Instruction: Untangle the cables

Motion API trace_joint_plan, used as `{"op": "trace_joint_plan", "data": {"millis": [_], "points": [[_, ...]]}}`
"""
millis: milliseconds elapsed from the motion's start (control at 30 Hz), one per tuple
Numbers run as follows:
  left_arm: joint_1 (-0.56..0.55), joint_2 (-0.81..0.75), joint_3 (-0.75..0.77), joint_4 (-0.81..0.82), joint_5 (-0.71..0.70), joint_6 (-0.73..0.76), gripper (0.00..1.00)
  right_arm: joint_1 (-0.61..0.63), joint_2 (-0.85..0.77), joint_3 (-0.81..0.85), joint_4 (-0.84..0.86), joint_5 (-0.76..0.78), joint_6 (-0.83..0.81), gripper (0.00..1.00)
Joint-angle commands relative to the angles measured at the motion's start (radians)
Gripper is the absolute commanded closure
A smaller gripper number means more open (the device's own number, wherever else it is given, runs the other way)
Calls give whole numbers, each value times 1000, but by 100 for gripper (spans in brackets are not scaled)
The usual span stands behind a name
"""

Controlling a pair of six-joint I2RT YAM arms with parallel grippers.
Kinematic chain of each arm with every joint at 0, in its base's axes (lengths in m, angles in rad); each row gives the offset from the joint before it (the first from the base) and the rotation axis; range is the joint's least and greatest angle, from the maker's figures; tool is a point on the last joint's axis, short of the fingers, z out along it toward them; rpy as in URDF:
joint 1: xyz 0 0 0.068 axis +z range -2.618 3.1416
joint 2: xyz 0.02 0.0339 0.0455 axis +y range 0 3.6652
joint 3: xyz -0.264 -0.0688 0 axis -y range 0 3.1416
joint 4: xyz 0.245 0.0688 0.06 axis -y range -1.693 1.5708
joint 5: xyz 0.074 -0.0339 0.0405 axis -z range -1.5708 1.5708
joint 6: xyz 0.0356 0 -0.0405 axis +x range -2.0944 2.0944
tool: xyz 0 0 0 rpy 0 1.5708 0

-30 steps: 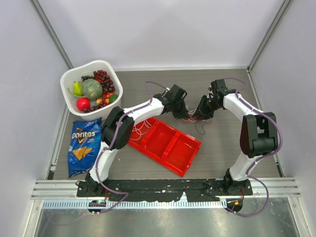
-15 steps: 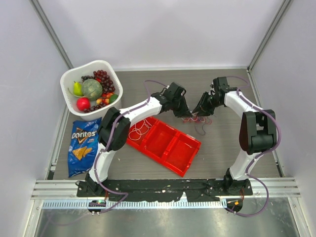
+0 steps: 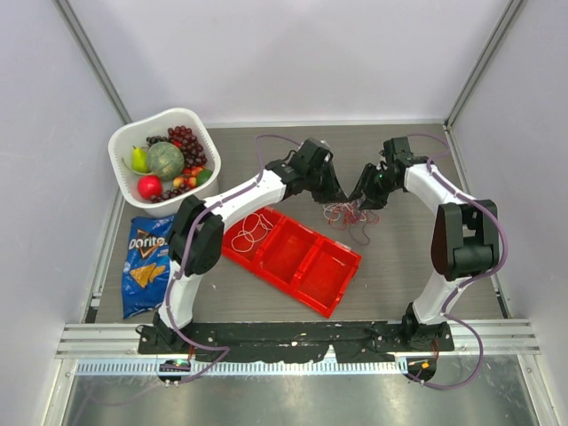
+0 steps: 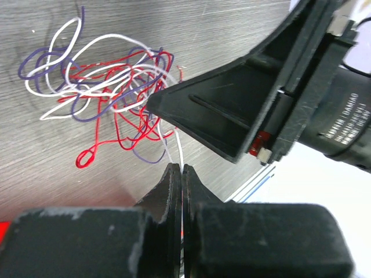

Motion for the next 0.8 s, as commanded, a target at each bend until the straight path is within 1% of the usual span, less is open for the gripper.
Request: {"op": "trace_joint_plan", "data": {"millis": [0, 233, 300, 333, 400, 533, 633, 667, 733, 767], "points": [[4, -78, 55, 17, 43, 2, 100, 0, -33, 16, 16, 6, -35, 50], [2, -77, 121, 5, 65, 0, 100, 8, -27, -15, 49, -2, -33, 52], [2, -75, 148, 5, 74, 2, 100, 6, -15, -21, 55, 0, -27, 56], [2, -75, 165, 3, 80, 6, 100, 6, -4, -24, 58, 0, -23, 60], [1, -78, 199, -1, 92, 26, 100, 8, 14, -23, 59, 12, -21, 63], [-12, -99, 268, -10, 80, 91, 100, 3, 37, -7, 41, 78, -36, 63], [-16, -116, 265, 8, 63, 92, 100, 0, 44, 58, -19, 139, -66, 54], [-16, -115, 268, 2, 57, 82, 100, -2, 38, 72, -45, 152, -70, 52], [-15, -97, 293, -52, 37, 68, 100, -3, 12, 103, -79, 161, -66, 46], [-13, -84, 315, -91, 22, 69, 100, -8, -16, 117, -94, 158, -57, 41]]}}
